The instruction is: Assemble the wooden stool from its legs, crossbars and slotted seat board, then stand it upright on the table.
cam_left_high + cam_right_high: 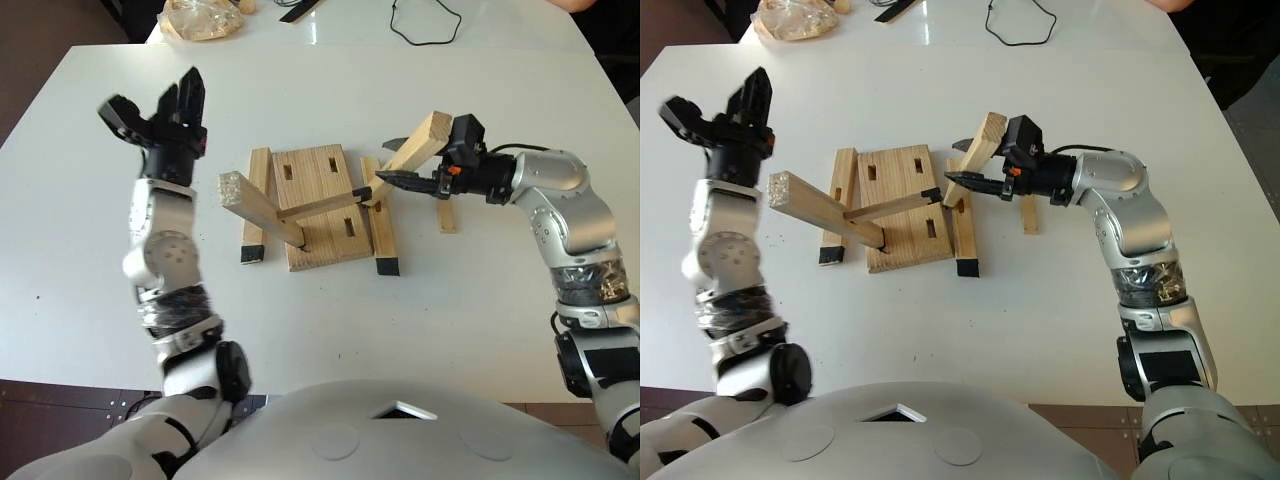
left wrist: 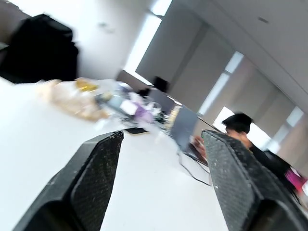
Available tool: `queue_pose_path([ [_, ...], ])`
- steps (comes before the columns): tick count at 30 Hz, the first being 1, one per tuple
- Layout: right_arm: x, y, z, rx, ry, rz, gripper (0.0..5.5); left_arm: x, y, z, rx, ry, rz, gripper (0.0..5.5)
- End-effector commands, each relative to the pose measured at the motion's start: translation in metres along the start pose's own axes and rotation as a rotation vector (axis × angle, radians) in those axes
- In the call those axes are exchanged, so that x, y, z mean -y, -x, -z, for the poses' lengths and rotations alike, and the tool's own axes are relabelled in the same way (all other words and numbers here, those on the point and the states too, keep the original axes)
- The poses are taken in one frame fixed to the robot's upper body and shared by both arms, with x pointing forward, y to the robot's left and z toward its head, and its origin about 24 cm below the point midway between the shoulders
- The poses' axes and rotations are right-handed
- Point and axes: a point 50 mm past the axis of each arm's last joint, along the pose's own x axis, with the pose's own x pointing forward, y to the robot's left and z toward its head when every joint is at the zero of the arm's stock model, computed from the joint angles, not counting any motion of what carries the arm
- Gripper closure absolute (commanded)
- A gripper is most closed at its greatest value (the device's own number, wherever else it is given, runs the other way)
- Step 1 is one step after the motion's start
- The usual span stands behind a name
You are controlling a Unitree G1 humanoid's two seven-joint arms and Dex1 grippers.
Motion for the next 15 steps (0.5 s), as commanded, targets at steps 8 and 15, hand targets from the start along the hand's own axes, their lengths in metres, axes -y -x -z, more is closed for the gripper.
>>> queue_pose_path([
  [8,-0.004,0.004,-0.023,0.048,0.076,-0.094,3.46,-0.015,0.001,-0.001,0.049,-0.047,-0.111,2.48],
  [15,-0.007,-0.001,-0.026,0.104,0.026,-0.137,3.46,-0.022,0.006,0.001,0.064,-0.041,-0.151,2.48],
])
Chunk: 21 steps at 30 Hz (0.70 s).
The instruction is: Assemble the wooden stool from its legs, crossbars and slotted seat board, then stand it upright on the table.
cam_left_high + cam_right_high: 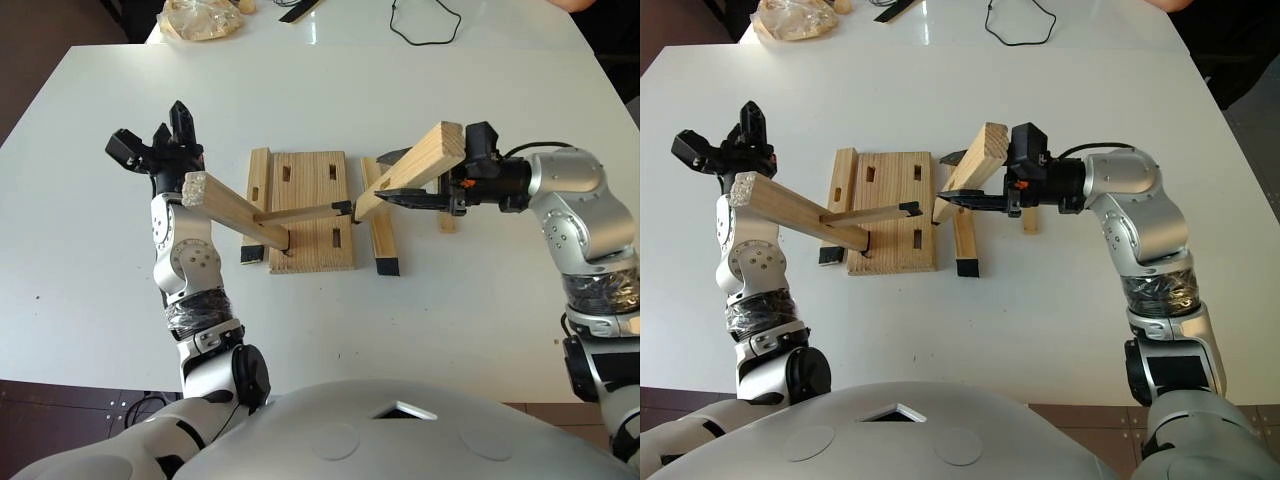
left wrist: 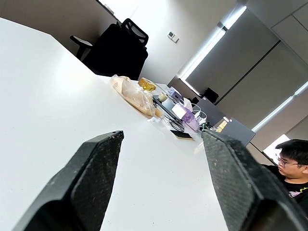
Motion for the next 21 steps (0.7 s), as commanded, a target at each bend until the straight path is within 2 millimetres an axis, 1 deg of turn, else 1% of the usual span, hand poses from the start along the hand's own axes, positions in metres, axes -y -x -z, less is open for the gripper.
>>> queue_pose_path([
  [1,0.001,-0.006,0.001,0.049,-0.043,-0.014,3.46,-0.007,0.002,0.001,0.007,-0.010,-0.034,2.48],
  [4,-0.003,-0.007,0.014,0.062,-0.092,0.017,3.46,-0.004,-0.002,0.005,-0.005,-0.006,-0.025,2.48],
  [10,-0.008,-0.008,0.026,0.065,-0.163,0.015,3.46,-0.003,-0.003,0.010,-0.009,0.005,-0.024,2.48],
  [13,-0.008,-0.013,0.034,0.070,-0.189,0.022,3.46,-0.002,-0.003,0.011,-0.006,0.009,-0.022,2.48],
  [18,-0.010,-0.017,0.036,0.074,-0.197,0.006,3.46,-0.001,-0.004,0.013,-0.007,0.009,-0.012,2.48],
  [21,-0.014,-0.016,0.041,0.050,-0.216,-0.004,3.46,-0.001,-0.003,0.013,-0.009,0.012,-0.011,2.48],
])
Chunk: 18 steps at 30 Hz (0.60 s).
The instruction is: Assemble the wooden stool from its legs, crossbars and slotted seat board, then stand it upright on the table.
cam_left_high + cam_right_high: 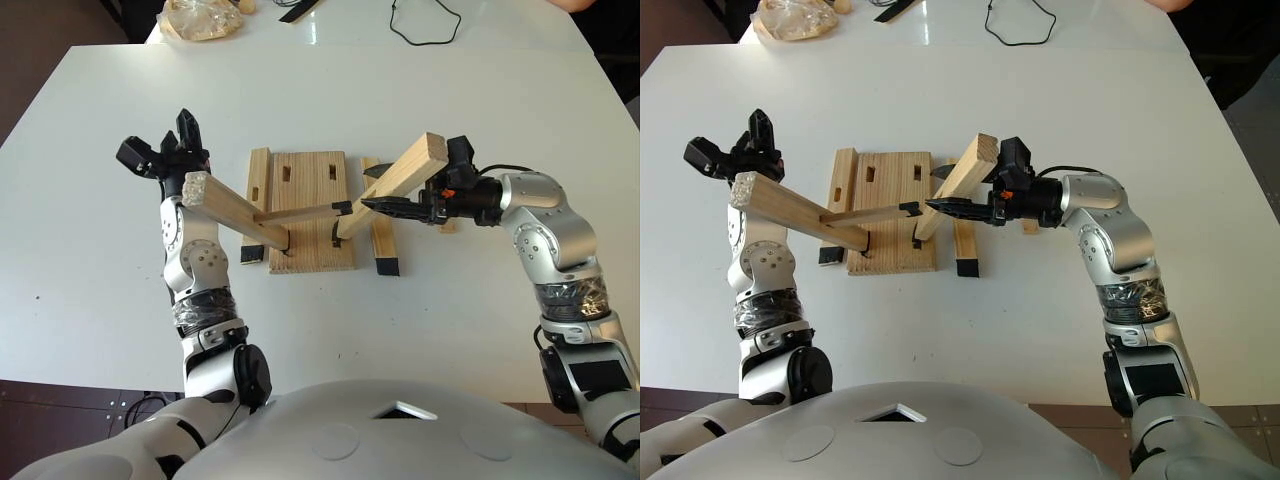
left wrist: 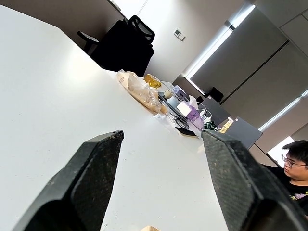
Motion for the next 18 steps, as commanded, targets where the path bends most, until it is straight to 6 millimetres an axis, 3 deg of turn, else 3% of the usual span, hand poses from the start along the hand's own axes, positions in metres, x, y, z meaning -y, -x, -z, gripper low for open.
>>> queue_pose_path([
  [1,-0.006,0.000,0.011,-0.048,-0.039,-0.023,3.46,0.003,-0.001,0.002,-0.007,0.000,0.013,2.48],
  [12,-0.008,0.005,0.008,-0.074,-0.048,-0.034,3.47,0.000,0.005,0.003,0.002,0.013,-0.017,2.48],
  [18,0.004,0.003,0.012,-0.146,-0.015,0.004,3.47,0.000,0.007,0.004,-0.002,0.019,-0.017,2.48],
])
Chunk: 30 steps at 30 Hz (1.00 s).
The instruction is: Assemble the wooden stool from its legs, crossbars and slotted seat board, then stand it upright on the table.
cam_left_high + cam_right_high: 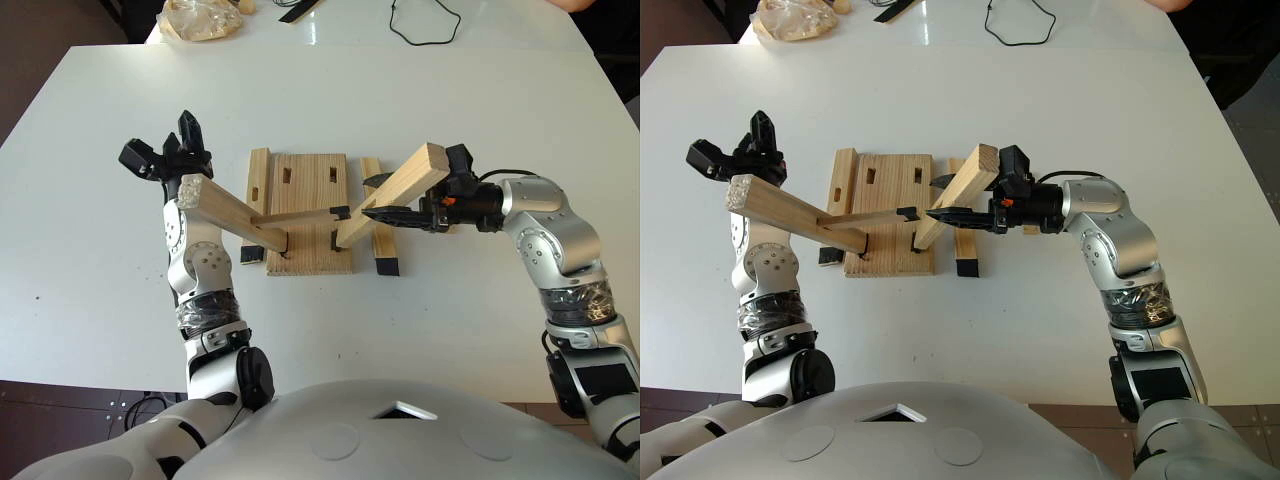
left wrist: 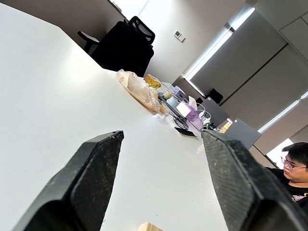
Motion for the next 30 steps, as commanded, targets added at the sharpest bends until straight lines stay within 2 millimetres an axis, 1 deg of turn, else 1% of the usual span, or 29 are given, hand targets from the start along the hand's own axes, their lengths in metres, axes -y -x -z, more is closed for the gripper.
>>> queue_pose_path([
  [1,0.009,0.002,0.008,-0.119,-0.006,0.025,3.47,0.001,0.002,0.001,-0.001,0.003,-0.003,2.48],
  [6,0.015,0.000,0.004,-0.145,-0.017,-0.015,3.47,0.004,0.006,0.003,0.001,-0.002,0.017,2.48],
  [8,0.020,0.000,0.005,-0.183,-0.007,-0.006,3.47,0.006,0.008,0.003,0.003,0.005,0.025,2.48],
  [13,0.034,-0.002,-0.002,-0.221,0.004,0.016,3.47,0.011,0.009,0.002,0.011,-0.001,0.054,2.48],
  [17,0.042,-0.002,-0.005,-0.246,0.012,0.028,3.47,0.013,0.011,0.005,0.007,-0.004,0.062,2.48],
  [19,0.042,-0.003,-0.001,-0.270,0.001,0.021,3.47,0.014,0.012,0.007,0.005,-0.006,0.065,2.48],
  [22,0.040,-0.001,0.011,-0.300,-0.018,0.023,3.47,0.020,0.012,0.005,0.014,-0.024,0.082,2.48],
  [23,0.040,-0.002,0.012,-0.302,-0.019,0.025,3.47,0.022,0.011,0.000,0.031,-0.040,0.086,2.48],
  [25,0.042,-0.002,0.013,-0.306,-0.019,0.030,3.47,0.031,0.008,-0.019,0.096,-0.079,0.116,2.48],
  [27,0.043,-0.002,0.015,-0.318,-0.018,0.036,3.47,0.049,0.005,-0.050,0.203,-0.127,0.176,2.48],
  [30,0.041,-0.003,0.019,-0.326,-0.024,0.036,3.47,0.089,0.003,-0.104,0.361,-0.104,0.307,2.48],
])
